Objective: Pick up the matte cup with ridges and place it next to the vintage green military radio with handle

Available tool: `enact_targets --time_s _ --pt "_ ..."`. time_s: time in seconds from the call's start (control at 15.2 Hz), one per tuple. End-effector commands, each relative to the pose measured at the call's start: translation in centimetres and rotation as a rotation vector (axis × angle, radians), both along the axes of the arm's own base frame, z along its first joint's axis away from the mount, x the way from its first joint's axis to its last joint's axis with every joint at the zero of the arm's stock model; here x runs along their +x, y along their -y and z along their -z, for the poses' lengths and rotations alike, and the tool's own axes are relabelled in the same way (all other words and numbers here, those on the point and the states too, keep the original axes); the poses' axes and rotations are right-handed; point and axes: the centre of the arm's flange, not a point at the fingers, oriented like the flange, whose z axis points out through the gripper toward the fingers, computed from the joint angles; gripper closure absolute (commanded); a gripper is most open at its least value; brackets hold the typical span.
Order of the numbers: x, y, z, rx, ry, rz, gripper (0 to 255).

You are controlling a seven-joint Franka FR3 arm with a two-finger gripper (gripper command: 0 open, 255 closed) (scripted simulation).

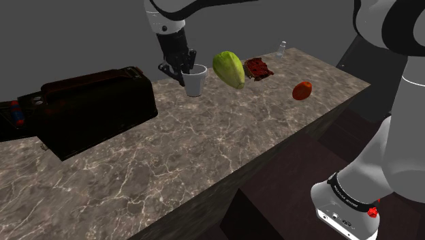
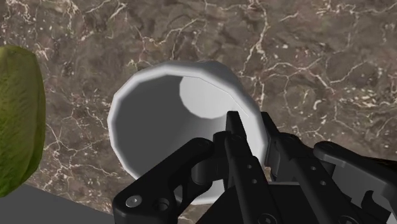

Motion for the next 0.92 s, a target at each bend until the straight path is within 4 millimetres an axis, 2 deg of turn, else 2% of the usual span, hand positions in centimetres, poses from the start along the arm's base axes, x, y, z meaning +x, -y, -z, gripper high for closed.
enact_targets --time_s 0.0,0.86 --pt "0.0 0.0 1.0 0.0 0.001 0.0 255" --pt "0.0 0.0 7.9 0.0 0.001 0.0 255"
